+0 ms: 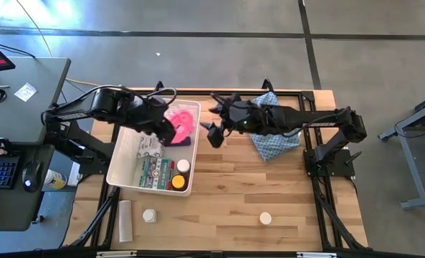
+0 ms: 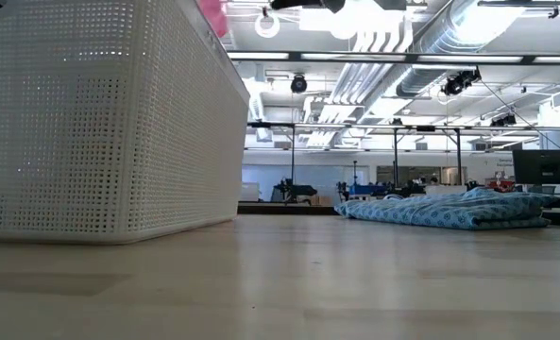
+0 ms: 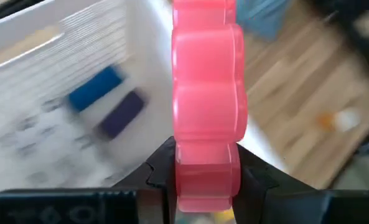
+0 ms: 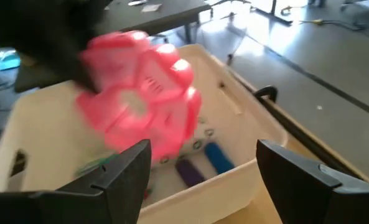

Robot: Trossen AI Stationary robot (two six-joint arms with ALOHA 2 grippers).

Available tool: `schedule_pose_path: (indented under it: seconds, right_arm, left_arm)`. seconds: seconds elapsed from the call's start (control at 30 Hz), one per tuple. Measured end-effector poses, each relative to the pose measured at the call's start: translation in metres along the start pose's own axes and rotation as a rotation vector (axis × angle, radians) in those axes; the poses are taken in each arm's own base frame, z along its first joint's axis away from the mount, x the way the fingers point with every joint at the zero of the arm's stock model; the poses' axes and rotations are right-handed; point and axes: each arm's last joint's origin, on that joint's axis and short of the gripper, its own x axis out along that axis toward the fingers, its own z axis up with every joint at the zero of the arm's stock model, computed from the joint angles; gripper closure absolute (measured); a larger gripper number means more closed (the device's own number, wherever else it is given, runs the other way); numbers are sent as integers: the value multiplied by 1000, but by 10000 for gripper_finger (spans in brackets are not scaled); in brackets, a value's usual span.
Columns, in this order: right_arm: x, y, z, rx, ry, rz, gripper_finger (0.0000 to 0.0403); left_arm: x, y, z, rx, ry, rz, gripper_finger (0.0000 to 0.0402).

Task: Pick & place medical supplies in basket/bin
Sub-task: Put the pink pill organizer into the white bin

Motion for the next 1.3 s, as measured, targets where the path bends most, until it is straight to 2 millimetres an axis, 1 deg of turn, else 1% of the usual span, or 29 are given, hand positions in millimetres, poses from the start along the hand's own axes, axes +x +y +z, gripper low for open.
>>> schedule_pose_path:
  seconds: [0.13, 0.23, 0.33, 0.47, 0.6, 0.8, 0.93, 1.0, 1.07, 1.17, 1.3]
  right_arm:
    - [-11, 3, 3, -4, -7, 20, 121]
    - [-14, 3, 3, -10, -2, 24, 121]
    - [-15, 3, 2, -15, 12, 22, 121]
    - [-18, 2, 2, 20, 23, 30, 121]
    - [-18, 3, 0, 48, 52, 63, 121]
    - [-18, 3, -5, 83, 110, 76, 121]
    - [-19, 2, -7, 117, 136, 76, 121]
    - [-19, 2, -8, 135, 148, 77, 121]
    - [-19, 2, -10, 146, 163, 69, 121]
    - [-19, 1, -11, 153, 173, 60, 121]
    - [-19, 1, -12, 150, 182, 52, 121]
  left_arm:
    - [0, 11, -8, 169, 85, 105, 263]
    - [5, 10, -12, 342, 128, 42, 262]
    - [13, 16, -14, 465, 194, 18, 262]
    - [42, 29, -15, 525, 324, 4, 261]
    - [70, 48, -16, 544, 418, 18, 265]
    - [113, 63, -20, 598, 460, -114, 261]
    - [136, 76, -25, 615, 474, -135, 262]
    - [144, 83, -28, 603, 483, -138, 264]
    - [147, 89, -28, 579, 500, -128, 264]
    - [144, 94, -28, 542, 536, -146, 263]
    - [130, 97, -33, 493, 626, -278, 263]
